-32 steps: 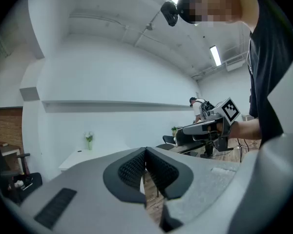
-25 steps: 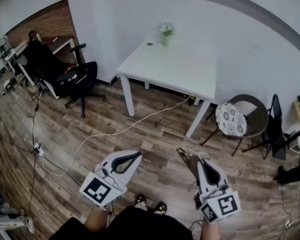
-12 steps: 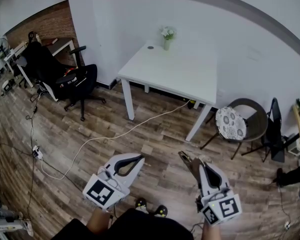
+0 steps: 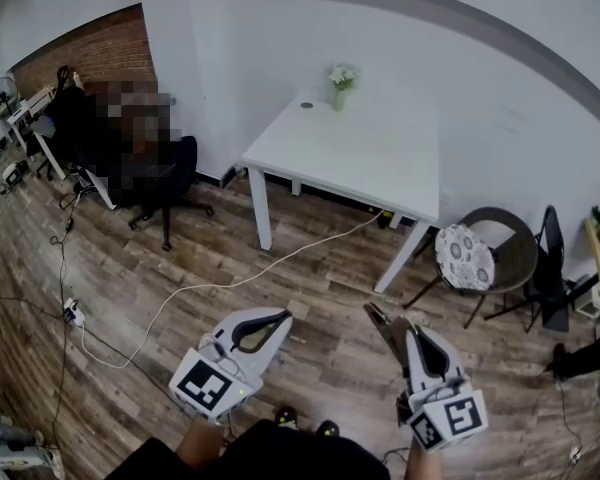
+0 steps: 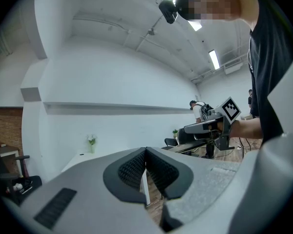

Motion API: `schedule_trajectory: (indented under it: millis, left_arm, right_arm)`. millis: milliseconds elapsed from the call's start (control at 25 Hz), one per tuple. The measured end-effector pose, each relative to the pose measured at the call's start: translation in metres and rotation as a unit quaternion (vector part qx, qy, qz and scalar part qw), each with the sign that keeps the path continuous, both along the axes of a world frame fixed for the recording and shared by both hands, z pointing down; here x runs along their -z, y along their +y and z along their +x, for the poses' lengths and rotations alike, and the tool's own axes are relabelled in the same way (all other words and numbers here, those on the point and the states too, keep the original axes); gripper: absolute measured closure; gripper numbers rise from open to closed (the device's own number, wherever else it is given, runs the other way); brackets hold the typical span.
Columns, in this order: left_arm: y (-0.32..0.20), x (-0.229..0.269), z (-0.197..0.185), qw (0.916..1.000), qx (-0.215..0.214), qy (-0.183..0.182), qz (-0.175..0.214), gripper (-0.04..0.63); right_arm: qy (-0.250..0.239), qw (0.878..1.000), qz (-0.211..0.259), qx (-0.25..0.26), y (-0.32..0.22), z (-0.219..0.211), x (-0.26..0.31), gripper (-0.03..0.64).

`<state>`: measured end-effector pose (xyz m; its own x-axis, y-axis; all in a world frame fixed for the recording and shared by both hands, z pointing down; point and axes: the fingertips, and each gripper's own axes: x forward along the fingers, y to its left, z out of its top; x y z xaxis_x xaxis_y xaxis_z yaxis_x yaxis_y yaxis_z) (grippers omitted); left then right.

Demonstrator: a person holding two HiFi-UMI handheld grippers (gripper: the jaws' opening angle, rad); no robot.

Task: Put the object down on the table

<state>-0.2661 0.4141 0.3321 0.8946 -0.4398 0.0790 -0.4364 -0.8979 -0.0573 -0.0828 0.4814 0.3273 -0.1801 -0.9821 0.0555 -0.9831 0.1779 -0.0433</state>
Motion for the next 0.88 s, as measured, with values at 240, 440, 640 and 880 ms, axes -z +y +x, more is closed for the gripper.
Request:
schedule_trajectory:
  millis: [240, 440, 640, 880]
  left_arm:
    - [-0.021, -0.002, -0.02, 1.0, 0.005, 0.005, -0.001, 0.595]
    - [-0.032, -0.006, -0.027, 0.9999, 0.006, 0.009, -0.008, 0.595]
    - [-0.043, -0.012, -0.021, 0.9998, 0.002, 0.008, -0.02, 0.595]
    - [-0.066, -0.015, -0.005, 0.9997, 0.008, -0.001, -0.021, 0.595]
  right_arm:
    - [0.005, 1.0, 0.004, -0.003, -0.021, -0.014, 0.002, 0.597]
    - [0.011, 1.0, 0.005, -0.01, -0.029, -0.02, 0.003, 0.598]
    - [0.012, 1.0, -0.002, -0.021, -0.036, -0.009, -0.001, 0.598]
    - [0.011, 1.0, -0.001, -0.021, -0.061, 0.016, -0.002, 0.598]
